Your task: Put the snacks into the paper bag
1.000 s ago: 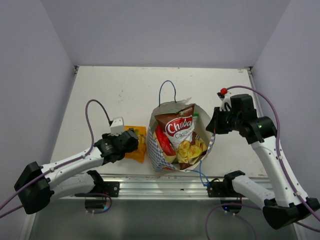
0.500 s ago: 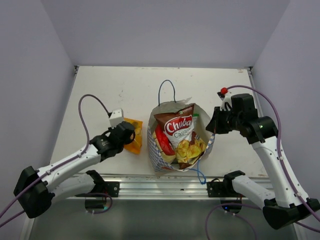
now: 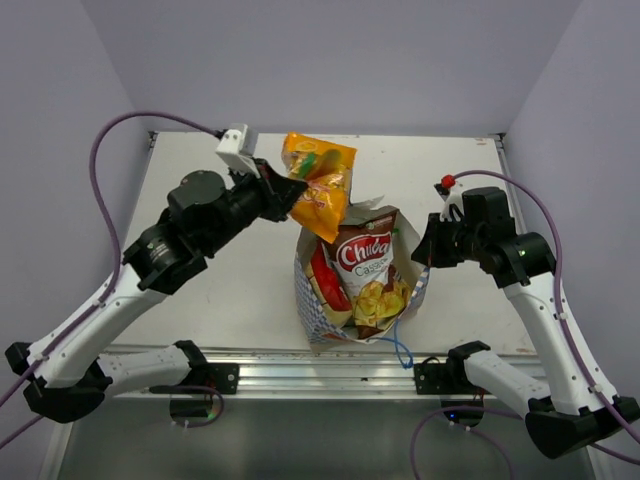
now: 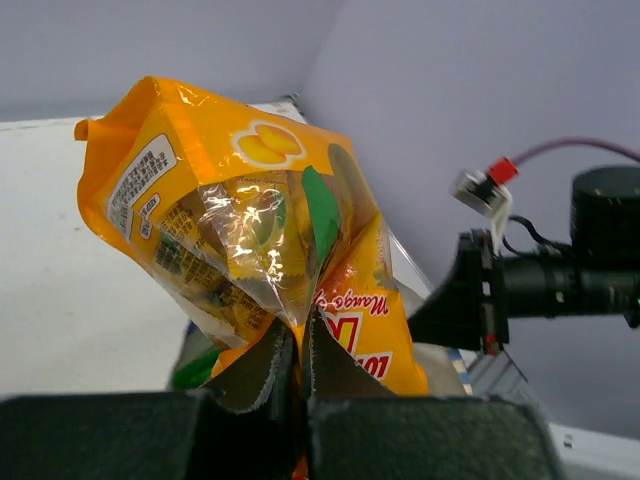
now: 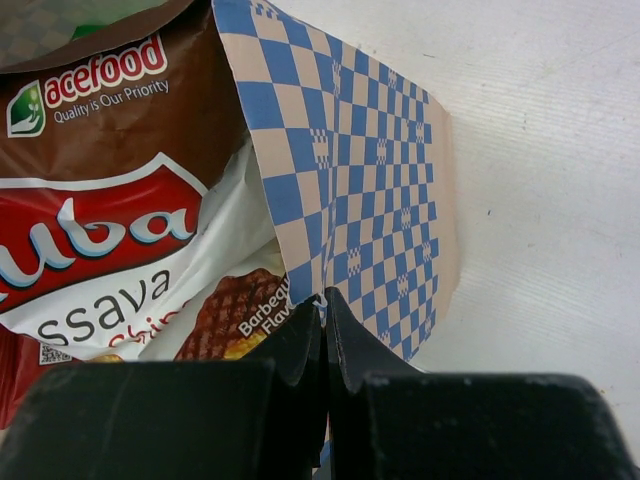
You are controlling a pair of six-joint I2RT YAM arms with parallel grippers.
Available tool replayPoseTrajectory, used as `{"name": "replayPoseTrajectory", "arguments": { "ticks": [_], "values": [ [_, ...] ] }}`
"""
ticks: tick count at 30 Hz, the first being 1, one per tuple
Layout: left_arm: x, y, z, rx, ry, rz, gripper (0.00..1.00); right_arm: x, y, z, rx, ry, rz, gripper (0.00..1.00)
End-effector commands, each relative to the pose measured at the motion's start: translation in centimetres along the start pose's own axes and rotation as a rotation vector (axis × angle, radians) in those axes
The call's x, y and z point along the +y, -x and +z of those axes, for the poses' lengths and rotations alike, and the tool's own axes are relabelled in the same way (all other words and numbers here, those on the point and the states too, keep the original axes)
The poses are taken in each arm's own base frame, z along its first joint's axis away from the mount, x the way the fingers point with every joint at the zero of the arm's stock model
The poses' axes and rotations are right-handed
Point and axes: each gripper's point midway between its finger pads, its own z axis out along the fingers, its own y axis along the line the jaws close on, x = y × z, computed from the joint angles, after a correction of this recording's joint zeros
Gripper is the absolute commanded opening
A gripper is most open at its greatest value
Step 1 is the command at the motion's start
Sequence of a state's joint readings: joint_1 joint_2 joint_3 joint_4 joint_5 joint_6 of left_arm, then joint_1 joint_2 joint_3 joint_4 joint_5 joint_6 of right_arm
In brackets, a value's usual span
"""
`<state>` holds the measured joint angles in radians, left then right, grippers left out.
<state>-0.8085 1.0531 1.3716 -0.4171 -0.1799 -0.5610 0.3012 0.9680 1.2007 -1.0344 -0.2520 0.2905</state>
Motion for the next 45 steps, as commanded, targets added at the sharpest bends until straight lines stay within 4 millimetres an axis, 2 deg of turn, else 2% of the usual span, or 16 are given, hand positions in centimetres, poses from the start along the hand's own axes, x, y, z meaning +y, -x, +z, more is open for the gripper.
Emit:
{"name": "replayPoseTrajectory", "arguments": {
  "ticks": [1,6,9,14,15,16,18,20,23,31,35,38,40,43,44,45],
  "values": [
    [-8.0,-2.3,1.5,0.066,-0.294,0.076,0.0,1.0,1.7,-0.7,-0.066,0.039,-0.026,0.0],
    [-11.8,-8.7,3.0,0.205,-0.374,0.071,0.0,1.0,1.7,-0.8,-0.066,0.034,-0.025,0.0],
    [-12.5,-11.2,3.1,0.261,-0.367,0.076,0.0,0.8,1.8,-1.0,-0.075,0.022,-0.026,0.0],
    [-10.7,-15.5,3.3,0.416,-0.223,0.182,0.0,0.8,1.7,-1.0,-0.07,0.021,-0.026,0.0],
    [-9.3,-17.6,3.2,0.493,-0.158,0.235,0.0,0.7,1.8,-0.9,-0.069,0.019,-0.024,0.0],
    [-9.2,-16.9,3.3,0.477,-0.116,0.26,0.0,0.7,1.8,-0.9,-0.07,0.018,-0.026,0.0],
    [-8.7,-18.6,2.0,0.547,-0.074,0.337,0.0,0.7,1.8,-0.9,-0.068,0.017,-0.025,0.0],
    [-9.1,-18.6,1.3,0.559,-0.052,0.358,0.0,0.7,1.8,-0.9,-0.069,0.016,-0.024,0.0],
    [-8.0,-19.2,0.0,0.614,0.004,0.38,0.0,0.6,1.9,-0.8,-0.071,0.014,-0.023,0.0],
    [-2.6,-25.4,-2.9,0.811,0.165,0.54,0.0,0.7,2.0,-0.8,-0.071,0.014,-0.023,0.0],
    [-2.4,-27.6,-2.6,0.821,0.161,0.574,0.0,0.6,1.9,-0.8,-0.072,0.011,-0.018,0.0],
    [-3.1,-28.1,-1.8,0.804,0.148,0.561,0.0,0.6,2.0,-1.0,-0.076,0.008,-0.021,0.0],
    [-3.7,-27.3,-1.2,0.771,0.155,0.555,0.0,0.6,2.0,-1.0,-0.075,0.005,-0.019,0.0],
    [-4.2,-24.0,-0.2,0.675,0.224,0.559,0.0,0.5,2.0,-1.1,-0.075,0.002,-0.021,0.0],
    [-5.1,-21.3,-0.2,0.628,0.235,0.543,0.0,0.5,2.0,-1.1,-0.077,0.001,-0.021,0.0],
    [-5.3,-18.9,0.0,0.557,0.277,0.526,0.09,0.5,1.9,-1.1,-0.076,0.002,-0.02,0.0]
  ]
}}
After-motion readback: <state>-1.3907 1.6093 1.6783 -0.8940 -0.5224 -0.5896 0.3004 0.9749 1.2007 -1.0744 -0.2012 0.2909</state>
